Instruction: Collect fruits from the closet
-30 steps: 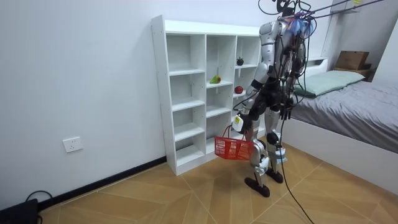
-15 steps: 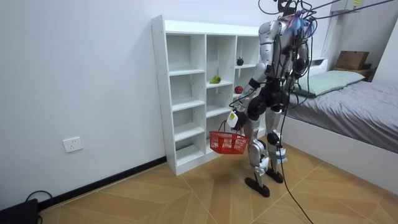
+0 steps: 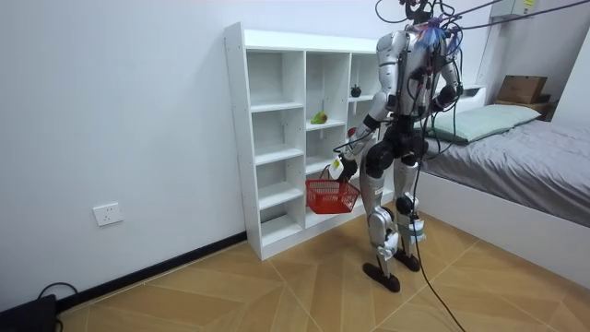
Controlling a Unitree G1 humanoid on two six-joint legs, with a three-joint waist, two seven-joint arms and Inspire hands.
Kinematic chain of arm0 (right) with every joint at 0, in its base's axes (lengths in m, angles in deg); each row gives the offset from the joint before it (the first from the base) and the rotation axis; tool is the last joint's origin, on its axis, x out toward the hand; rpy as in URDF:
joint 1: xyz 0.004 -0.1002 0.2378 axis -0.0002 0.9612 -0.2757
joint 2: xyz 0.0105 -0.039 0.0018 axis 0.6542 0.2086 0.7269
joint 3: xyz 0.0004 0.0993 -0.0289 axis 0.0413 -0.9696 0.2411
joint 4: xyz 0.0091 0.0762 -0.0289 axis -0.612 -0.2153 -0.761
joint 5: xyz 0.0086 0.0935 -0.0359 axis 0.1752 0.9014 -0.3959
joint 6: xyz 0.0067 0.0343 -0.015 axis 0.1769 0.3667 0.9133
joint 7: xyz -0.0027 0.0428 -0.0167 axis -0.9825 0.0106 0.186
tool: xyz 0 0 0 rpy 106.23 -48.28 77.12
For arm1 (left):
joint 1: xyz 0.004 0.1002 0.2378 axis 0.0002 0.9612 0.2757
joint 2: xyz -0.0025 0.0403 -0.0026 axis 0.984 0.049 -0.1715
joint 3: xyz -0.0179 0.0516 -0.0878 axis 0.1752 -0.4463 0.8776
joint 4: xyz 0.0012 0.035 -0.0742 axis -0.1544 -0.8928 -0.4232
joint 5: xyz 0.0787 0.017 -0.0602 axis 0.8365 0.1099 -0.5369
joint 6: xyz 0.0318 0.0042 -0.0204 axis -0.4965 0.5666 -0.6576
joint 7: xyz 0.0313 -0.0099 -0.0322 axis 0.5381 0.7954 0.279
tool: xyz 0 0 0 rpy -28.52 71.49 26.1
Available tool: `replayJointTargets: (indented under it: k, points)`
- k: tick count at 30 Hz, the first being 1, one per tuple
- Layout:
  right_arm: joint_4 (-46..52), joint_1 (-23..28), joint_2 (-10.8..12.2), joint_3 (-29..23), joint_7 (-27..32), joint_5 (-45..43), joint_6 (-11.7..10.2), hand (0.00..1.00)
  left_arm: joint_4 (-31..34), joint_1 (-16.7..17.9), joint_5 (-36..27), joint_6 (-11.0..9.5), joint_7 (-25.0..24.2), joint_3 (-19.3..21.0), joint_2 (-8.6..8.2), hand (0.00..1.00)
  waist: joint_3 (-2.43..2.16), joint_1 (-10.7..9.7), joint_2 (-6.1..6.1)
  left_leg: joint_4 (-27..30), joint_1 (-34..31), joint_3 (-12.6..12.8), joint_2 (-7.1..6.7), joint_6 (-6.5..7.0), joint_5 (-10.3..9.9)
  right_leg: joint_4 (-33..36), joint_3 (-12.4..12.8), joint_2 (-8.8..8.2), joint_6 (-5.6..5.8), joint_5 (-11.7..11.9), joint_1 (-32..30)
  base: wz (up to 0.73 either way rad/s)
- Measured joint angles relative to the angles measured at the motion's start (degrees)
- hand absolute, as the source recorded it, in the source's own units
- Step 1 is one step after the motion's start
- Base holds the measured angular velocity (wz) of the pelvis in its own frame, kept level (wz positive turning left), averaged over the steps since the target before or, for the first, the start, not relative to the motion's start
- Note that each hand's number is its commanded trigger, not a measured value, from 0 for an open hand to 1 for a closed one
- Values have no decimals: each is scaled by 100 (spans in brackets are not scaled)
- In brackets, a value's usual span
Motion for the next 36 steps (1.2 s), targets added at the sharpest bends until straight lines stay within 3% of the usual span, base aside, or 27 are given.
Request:
replayJointTargets:
  k: [6, 13, 15, 24, 31, 36]
  points:
    - [981, -3, -17, -39, -2, -36, -220, 0, -101, -3, -4, -208, -35, 0, 3, 100, -13, -3, 75, -83, 41, 85, 25, -21, 12, -5, 106, 54, -20, 37, -15, -9]
    - [1958, -35, -73, -146, 138, -11, -308, 0, -204, -5, -4, -316, -150, -2, 11, 100, -35, 18, 100, -103, -2, 94, 32, -32, 19, -2, 90, 63, -22, 37, -103, 0]
    - [2284, -63, -140, -139, 185, 15, -415, 0, -219, -30, -5, -324, -232, 1, 49, 100, -39, 34, 78, -95, -50, 103, 26, -39, 25, -3, 98, 65, -23, 38, -127, 0]
    - [3101, -175, -211, -144, 171, 6, -417, 0, -345, -96, -1, -327, -364, 2, 40, 100, -24, 83, 5, -100, 32, 219, 53, -47, 30, -5, 198, 80, -31, 42, -109, -6]
    - [3124, -345, -258, -139, 250, 36, -415, 0, -534, -127, -125, -329, -349, 2, 77, 100, -11, 117, -59, -99, 31, 225, 48, -48, 32, 2, 224, 91, -48, 62, -100, -3]
    - [3140, -764, -311, -88, 250, -20, -414, 0, -555, -143, -121, -329, -347, 26, 131, 100, -16, 214, -125, -110, 1, 189, 53, -60, 39, 1, 208, 115, -69, 86, -122, 2]
